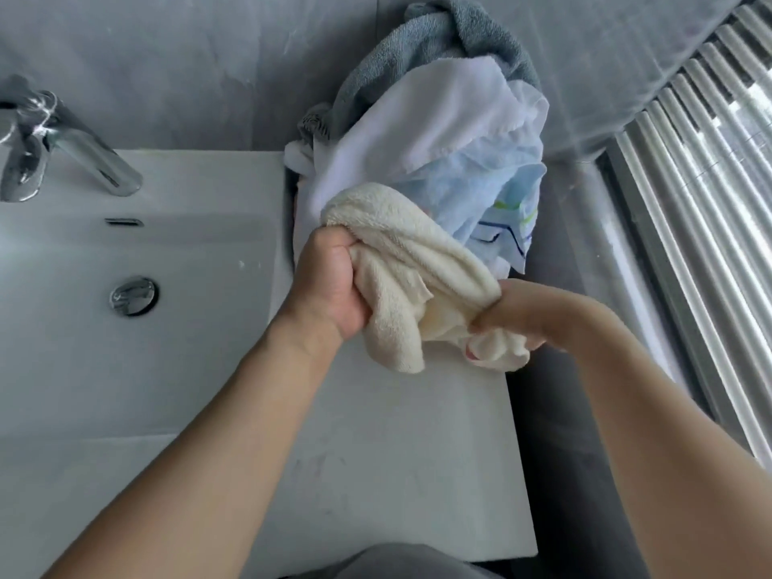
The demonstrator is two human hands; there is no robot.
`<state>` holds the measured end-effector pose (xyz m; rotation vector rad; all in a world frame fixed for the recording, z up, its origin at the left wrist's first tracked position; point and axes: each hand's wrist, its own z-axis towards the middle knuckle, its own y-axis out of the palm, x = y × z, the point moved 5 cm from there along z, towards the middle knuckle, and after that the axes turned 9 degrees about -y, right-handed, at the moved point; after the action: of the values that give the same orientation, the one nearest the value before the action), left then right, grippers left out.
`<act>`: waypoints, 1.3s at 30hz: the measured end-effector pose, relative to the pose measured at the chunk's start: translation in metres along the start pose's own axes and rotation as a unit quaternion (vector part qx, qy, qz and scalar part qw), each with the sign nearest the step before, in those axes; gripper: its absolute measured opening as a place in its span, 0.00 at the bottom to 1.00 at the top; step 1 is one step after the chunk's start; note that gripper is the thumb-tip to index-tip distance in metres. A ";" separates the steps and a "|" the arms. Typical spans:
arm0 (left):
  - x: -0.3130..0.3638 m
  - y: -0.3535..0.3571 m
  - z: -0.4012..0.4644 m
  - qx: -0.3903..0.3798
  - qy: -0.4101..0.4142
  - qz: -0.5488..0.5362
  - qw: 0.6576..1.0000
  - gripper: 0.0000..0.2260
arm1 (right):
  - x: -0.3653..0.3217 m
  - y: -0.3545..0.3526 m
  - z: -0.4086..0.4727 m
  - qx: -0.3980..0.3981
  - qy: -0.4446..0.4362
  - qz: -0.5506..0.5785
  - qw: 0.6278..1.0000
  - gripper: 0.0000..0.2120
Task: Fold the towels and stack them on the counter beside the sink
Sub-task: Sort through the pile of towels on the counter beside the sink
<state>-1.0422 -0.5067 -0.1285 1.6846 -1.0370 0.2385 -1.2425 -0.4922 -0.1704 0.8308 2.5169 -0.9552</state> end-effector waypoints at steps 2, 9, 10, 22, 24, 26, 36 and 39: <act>-0.004 -0.019 0.000 0.075 0.028 0.014 0.997 0.13 | 0.009 0.009 0.007 0.038 -0.039 0.134 0.990 0.28; -0.008 -0.072 -0.027 0.251 0.364 0.391 0.807 0.16 | 0.013 0.039 0.012 0.052 -0.156 0.402 0.901 0.23; -0.016 -0.083 -0.028 0.241 0.392 0.447 0.767 0.16 | 0.015 0.046 0.015 0.042 -0.156 0.413 0.896 0.24; -0.149 -0.187 0.018 0.161 -0.108 0.712 0.674 0.33 | 0.034 0.082 0.052 0.346 -0.222 0.321 0.853 0.20; -0.155 -0.192 0.019 0.164 -0.113 0.764 0.613 0.27 | 0.033 0.090 0.067 0.314 -0.196 0.165 0.914 0.15; -0.157 -0.190 0.023 0.167 -0.117 0.791 0.577 0.26 | 0.040 0.108 0.080 0.198 -0.105 -0.040 0.974 0.16; -0.051 -0.069 0.004 0.288 0.277 0.650 0.646 0.22 | -0.015 0.041 0.015 0.416 -0.254 -0.015 0.873 0.14; -0.010 -0.026 0.004 0.275 0.364 0.628 0.630 0.24 | -0.043 0.006 -0.005 0.496 -0.307 0.035 0.811 0.15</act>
<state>-1.0310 -0.5044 -0.1538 0.7810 -1.3550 2.1397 -1.2054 -0.5025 -0.1492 0.6574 1.3205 -2.1370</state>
